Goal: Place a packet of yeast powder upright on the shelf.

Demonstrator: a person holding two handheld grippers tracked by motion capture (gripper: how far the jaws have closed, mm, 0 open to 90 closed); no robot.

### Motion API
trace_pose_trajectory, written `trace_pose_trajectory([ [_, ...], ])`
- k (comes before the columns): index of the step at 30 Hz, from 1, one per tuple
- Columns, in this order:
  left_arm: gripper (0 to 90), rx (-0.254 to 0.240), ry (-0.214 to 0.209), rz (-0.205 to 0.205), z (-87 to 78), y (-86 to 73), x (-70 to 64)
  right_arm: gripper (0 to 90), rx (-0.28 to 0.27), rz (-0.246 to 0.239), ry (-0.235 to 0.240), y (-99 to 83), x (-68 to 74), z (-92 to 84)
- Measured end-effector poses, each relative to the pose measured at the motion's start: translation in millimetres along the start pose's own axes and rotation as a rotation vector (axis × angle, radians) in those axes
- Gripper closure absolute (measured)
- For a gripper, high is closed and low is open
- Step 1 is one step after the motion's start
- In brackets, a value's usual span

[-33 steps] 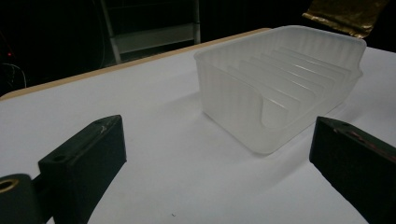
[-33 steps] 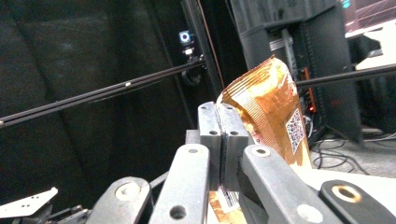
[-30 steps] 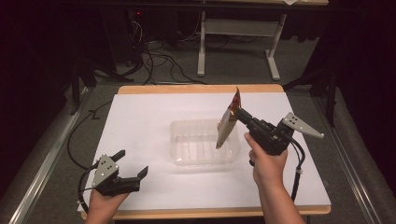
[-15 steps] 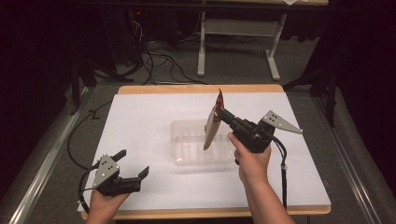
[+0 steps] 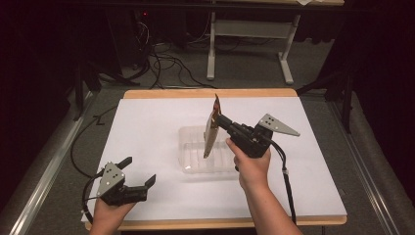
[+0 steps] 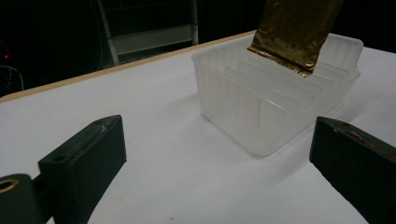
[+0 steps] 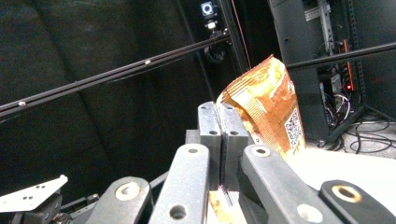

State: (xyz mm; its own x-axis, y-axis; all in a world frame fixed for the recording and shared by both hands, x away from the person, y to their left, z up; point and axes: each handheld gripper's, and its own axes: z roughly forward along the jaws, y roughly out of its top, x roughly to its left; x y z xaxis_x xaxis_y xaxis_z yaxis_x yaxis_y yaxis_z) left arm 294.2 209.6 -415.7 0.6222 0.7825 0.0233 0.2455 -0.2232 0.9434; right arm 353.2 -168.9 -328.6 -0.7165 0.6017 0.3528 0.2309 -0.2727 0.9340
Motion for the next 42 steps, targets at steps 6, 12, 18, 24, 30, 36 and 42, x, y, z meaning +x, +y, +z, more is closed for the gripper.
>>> trace_pose_trajectory([
  [6,4.4,-0.002,-0.002,-0.001,0.0,0.4,-0.5,90.0,0.007,0.002,0.004,-3.6,1.0,5.9],
  [12,4.4,-0.007,-0.007,-0.001,0.7,1.0,-1.0,90.0,0.024,0.003,0.005,-9.7,1.2,13.3],
  [18,4.4,-0.01,-0.01,-0.006,0.4,1.2,-0.7,90.0,0.031,0.005,0.004,-13.3,0.3,16.8],
  [24,4.4,-0.01,-0.012,-0.004,0.5,1.4,-0.7,90.0,0.047,0.004,-0.006,-19.2,-2.8,19.5],
  [30,4.4,-0.012,-0.009,-0.002,-0.3,1.6,-0.7,90.0,0.07,0.017,-0.017,-27.5,-8.0,22.0],
  [36,4.4,-0.013,-0.009,-0.002,-0.9,1.4,-0.3,90.0,0.099,0.022,-0.031,-35.6,-13.8,25.3],
  [42,4.4,-0.011,-0.006,-0.002,-2.1,0.9,0.2,90.0,0.127,0.026,-0.044,-44.0,-18.3,28.7],
])
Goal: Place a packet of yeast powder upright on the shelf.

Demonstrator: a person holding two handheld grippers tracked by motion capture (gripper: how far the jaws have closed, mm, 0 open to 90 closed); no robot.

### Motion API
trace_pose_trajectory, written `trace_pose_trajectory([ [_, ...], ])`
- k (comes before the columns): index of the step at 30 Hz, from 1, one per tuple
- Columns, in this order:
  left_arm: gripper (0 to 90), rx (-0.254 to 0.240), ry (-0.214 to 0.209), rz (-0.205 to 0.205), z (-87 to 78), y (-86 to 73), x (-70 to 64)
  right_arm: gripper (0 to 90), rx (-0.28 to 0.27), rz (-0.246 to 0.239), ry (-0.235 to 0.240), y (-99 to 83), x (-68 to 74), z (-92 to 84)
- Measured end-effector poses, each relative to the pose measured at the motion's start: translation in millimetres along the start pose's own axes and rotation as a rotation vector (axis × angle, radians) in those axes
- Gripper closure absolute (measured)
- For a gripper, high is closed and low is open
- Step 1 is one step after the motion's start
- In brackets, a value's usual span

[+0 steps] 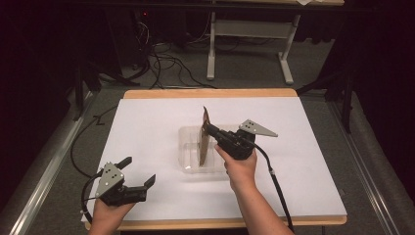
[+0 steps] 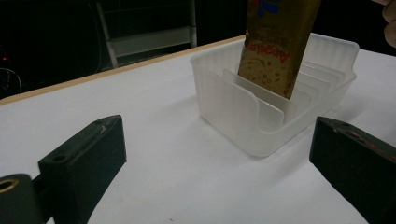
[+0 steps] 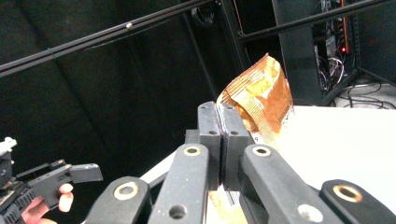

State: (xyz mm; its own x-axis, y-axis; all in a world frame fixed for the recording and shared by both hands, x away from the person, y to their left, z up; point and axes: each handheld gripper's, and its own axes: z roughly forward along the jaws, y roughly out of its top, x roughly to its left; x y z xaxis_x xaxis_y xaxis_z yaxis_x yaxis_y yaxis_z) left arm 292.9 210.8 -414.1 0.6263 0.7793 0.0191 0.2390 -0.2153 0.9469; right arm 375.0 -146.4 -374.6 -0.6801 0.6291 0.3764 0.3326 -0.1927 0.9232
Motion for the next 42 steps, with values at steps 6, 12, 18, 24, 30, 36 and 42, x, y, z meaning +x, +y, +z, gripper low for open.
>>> trace_pose_trajectory([
  [6,4.4,-0.003,0.004,-0.002,-1.5,-0.6,0.4,89.5,0.026,0.005,-0.018,-6.4,-2.9,2.8],
  [12,4.4,0.002,0.007,-0.002,-3.3,-1.8,0.4,88.0,0.034,-0.005,-0.022,-8.8,-2.6,3.0],
  [18,4.4,0.004,0.014,-0.005,-6.3,-2.9,1.5,76.0,0.034,-0.013,-0.023,-4.6,-0.4,1.7],
  [24,4.4,0.009,0.015,-0.004,-6.4,-3.7,1.3,65.8,0.044,-0.025,-0.038,-2.0,2.5,0.8],
  [30,4.4,0.014,0.015,-0.001,-6.1,-4.2,1.1,51.7,0.043,-0.018,-0.05,1.9,3.1,-0.5],
  [36,4.4,0.014,0.014,0.0,-6.5,-4.1,1.4,32.9,0.056,-0.056,-0.086,5.1,7.5,-0.3],
  [42,4.4,0.016,0.013,-0.002,-6.2,-4.6,3.1,22.1,0.082,-0.096,-0.111,7.7,10.9,-6.5],
])
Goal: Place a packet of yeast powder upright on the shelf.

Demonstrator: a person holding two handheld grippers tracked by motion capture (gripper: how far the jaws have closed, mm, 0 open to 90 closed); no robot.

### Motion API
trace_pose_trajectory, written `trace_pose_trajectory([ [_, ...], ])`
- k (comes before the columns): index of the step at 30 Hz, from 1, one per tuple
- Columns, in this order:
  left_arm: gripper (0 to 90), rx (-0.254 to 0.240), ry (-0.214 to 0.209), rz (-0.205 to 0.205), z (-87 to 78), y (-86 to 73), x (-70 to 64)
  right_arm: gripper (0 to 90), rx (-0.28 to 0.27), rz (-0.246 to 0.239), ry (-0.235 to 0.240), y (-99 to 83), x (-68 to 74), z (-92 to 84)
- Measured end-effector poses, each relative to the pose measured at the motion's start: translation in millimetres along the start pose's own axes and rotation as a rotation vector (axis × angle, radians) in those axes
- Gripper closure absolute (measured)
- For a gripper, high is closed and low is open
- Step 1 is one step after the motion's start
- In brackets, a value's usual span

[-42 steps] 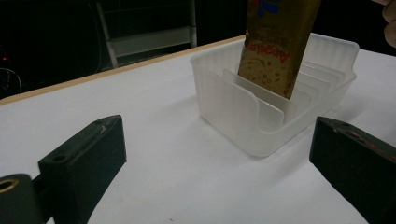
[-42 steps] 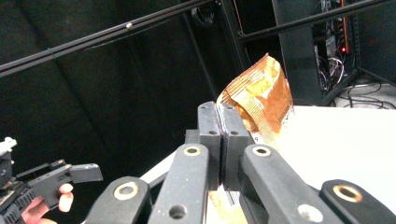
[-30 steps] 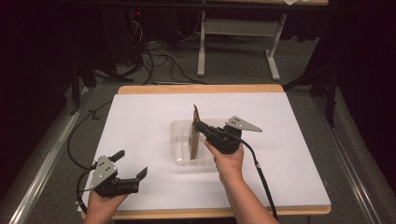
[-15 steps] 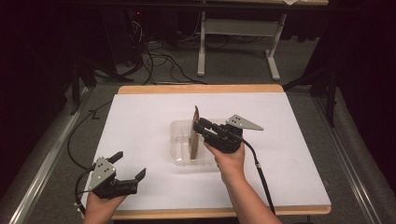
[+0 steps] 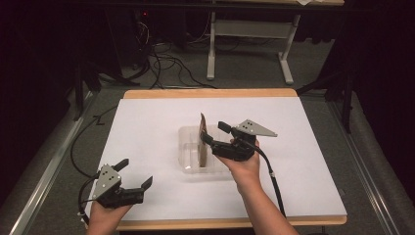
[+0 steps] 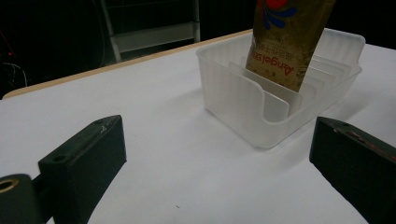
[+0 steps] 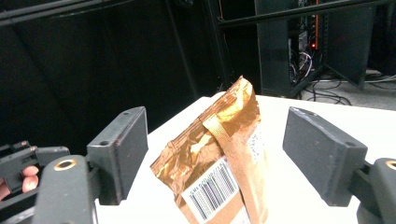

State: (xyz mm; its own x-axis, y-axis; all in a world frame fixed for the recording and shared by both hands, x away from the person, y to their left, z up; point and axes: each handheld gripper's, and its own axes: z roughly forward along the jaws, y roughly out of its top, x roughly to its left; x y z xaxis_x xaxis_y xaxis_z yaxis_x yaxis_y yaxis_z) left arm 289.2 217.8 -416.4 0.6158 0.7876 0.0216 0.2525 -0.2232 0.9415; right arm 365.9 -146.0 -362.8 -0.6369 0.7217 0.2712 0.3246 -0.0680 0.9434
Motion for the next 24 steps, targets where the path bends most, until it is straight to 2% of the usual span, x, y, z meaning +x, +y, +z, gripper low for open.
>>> trace_pose_trajectory([
  [7,4.4,0.003,0.003,-0.002,-0.2,-0.6,0.6,20.1,0.007,-0.029,-0.01,3.0,-0.7,-11.6],
  [14,4.4,0.011,0.003,-0.005,1.6,-1.7,1.8,20.1,0.021,-0.052,-0.022,3.4,-8.9,-33.9],
  [18,4.4,0.015,0.007,-0.012,2.2,-2.6,2.6,20.1,0.029,-0.06,-0.06,1.1,-24.8,-60.6],
  [19,4.4,0.015,0.007,-0.012,2.2,-2.6,2.6,20.1,0.029,-0.06,-0.06,1.1,-24.8,-60.6],
  [20,4.4,0.017,0.009,-0.013,2.3,-2.8,2.8,19.8,0.03,-0.06,-0.085,-0.3,-33.2,-73.4],
  [24,4.4,0.027,0.015,-0.013,2.9,-3.5,3.2,19.8,0.035,-0.066,-0.147,-6.1,-50.2,-100.4],
])
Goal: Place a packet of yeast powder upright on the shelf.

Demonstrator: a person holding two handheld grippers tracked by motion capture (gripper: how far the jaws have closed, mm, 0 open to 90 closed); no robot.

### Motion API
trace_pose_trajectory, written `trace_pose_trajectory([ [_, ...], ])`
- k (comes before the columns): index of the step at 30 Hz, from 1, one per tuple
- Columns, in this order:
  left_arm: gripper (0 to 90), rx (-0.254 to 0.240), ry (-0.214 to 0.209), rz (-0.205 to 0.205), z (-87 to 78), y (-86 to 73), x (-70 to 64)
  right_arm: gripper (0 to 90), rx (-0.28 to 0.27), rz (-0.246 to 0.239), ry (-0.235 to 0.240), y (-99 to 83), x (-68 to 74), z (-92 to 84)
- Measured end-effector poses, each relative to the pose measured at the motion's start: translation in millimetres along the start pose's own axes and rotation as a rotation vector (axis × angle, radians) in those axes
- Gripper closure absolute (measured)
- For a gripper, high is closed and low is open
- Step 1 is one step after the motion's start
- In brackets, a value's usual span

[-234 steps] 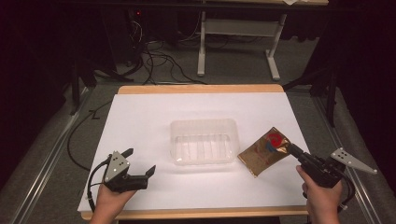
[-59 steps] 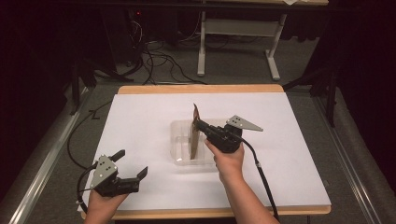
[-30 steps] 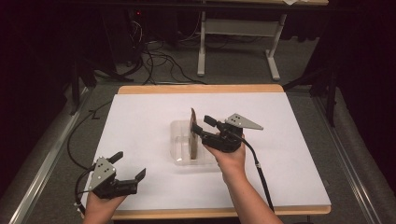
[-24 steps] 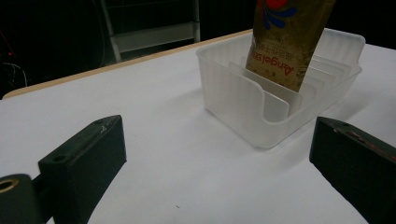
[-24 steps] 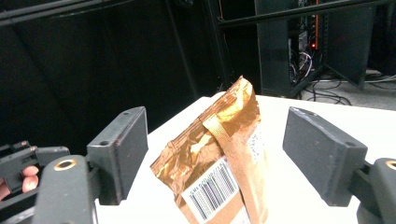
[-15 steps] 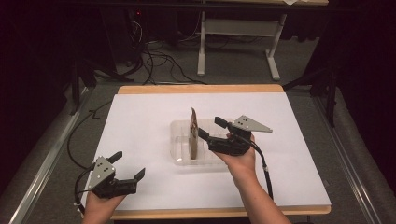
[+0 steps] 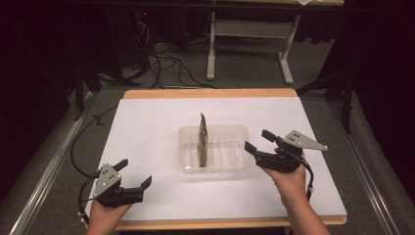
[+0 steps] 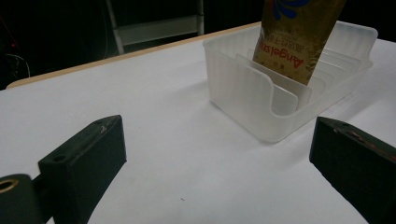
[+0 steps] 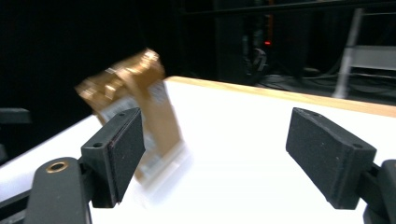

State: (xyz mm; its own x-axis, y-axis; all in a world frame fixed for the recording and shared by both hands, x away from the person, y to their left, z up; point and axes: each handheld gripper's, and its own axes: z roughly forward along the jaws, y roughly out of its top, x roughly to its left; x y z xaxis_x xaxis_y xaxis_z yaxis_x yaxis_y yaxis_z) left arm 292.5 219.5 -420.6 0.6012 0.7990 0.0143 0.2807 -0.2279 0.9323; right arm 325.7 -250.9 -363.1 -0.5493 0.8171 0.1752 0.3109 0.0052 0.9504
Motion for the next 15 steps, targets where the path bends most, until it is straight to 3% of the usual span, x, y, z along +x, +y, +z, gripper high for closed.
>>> trace_pose_trajectory([
  [1,4.4,0.0,0.0,0.0,0.0,0.0,0.0,19.8,0.0,0.0,0.0,0.0,0.0,0.0],
  [2,4.4,0.0,0.001,-0.002,0.3,-0.3,-0.2,19.9,0.004,-0.008,-0.034,-5.6,-9.8,-11.5],
  [3,4.4,0.003,0.001,-0.001,0.5,-0.5,-0.5,19.9,0.004,-0.008,-0.034,-5.6,-9.8,-11.5],
  [6,4.4,0.009,0.002,0.001,1.0,-1.0,-1.6,20.2,0.023,-0.025,-0.104,-19.5,-26.9,-32.8],
  [9,4.4,0.013,0.003,0.0,1.4,-1.5,-1.7,20.1,0.033,-0.04,-0.137,-26.1,-34.0,-43.5],
  [10,4.4,0.013,0.005,-0.002,1.6,-1.7,-1.7,19.4,0.036,-0.065,-0.168,-32.8,-38.8,-56.1],
  [11,4.4,0.015,0.005,-0.002,1.7,-1.9,-1.6,19.4,0.036,-0.065,-0.168,-32.8,-38.8,-56.1],
  [12,4.4,0.017,0.009,-0.004,2.4,-2.2,-1.4,18.6,0.03,-0.1,-0.196,-41.8,-41.7,-69.8],
  [15,4.4,0.024,0.008,-0.008,3.2,-2.3,-1.1,16.6,0.039,-0.099,-0.205,-50.2,-44.2,-80.4],
])
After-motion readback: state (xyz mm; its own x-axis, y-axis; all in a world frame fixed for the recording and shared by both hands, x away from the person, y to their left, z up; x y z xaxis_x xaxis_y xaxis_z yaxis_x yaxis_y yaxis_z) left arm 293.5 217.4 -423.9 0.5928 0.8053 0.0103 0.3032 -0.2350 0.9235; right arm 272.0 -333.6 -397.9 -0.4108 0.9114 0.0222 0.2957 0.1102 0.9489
